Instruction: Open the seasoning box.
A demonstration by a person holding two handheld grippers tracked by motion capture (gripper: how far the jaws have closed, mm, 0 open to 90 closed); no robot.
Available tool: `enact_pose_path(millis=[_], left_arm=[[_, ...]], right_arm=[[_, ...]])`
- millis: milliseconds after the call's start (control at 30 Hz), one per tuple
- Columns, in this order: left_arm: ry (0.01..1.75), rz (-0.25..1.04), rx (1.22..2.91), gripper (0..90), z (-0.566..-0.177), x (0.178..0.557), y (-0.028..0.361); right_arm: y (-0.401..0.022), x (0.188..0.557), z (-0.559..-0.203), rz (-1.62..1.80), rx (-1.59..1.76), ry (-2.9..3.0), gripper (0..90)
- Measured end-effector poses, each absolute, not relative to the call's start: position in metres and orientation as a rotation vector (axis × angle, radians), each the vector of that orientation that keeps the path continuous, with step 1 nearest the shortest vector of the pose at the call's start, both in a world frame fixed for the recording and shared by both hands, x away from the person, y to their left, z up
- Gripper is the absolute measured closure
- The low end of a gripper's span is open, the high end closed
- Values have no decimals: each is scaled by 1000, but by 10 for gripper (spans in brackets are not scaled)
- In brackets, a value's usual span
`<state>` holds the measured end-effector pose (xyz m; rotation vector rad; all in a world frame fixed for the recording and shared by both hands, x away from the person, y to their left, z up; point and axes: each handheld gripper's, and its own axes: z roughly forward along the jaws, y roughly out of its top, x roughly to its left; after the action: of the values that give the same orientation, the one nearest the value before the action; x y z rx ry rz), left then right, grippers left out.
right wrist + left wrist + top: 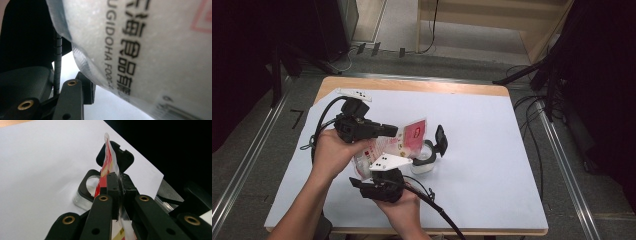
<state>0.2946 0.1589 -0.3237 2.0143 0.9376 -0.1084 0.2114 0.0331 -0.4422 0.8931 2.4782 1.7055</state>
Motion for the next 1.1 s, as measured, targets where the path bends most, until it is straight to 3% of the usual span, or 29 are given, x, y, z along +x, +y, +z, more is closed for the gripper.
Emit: enact_pose_path(millis=[1100], left_arm=[[935,-88,2024,882,-323,296,158]], right_arm=[[33,212,-441,1712,898,2474,568]])
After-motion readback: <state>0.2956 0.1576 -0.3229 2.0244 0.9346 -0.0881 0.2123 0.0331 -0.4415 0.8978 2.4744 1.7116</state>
